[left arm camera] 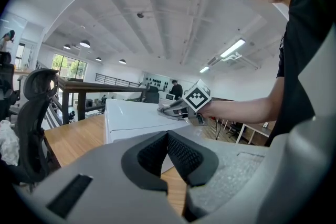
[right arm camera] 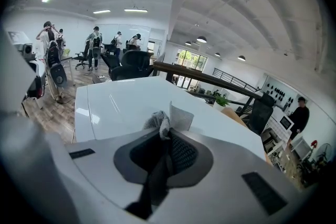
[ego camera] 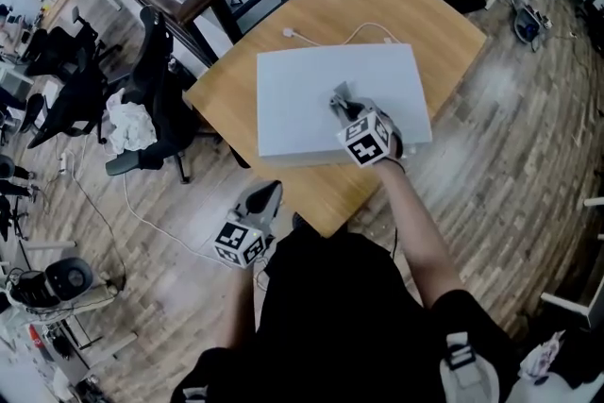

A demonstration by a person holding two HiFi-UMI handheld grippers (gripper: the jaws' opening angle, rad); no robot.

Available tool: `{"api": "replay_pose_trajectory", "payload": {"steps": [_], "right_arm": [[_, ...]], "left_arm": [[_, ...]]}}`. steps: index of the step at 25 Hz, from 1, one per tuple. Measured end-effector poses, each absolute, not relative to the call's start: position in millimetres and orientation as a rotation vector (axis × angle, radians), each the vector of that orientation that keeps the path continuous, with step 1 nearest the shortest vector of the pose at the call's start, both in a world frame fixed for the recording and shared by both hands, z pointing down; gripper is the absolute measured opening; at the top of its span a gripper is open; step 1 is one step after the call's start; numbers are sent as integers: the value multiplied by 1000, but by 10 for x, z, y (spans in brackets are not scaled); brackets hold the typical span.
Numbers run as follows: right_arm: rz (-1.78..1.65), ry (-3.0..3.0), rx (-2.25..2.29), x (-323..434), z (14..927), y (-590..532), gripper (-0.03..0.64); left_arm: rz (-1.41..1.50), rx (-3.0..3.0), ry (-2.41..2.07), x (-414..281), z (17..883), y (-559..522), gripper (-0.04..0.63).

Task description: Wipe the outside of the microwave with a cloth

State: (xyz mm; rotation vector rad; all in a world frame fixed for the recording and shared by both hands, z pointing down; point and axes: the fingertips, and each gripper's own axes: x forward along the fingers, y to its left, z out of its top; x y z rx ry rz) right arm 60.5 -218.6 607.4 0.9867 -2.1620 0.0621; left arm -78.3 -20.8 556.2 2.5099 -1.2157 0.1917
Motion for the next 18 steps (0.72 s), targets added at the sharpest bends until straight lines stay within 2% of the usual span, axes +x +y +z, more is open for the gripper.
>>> {"api": "replay_pose_trajectory", "payload": {"steps": [18], "right_arm": [[75,-2115,988,-81,6052,-2218,21]], "left_arm": [[176,2551,-1049,-1256,5630,-447,0]]}}
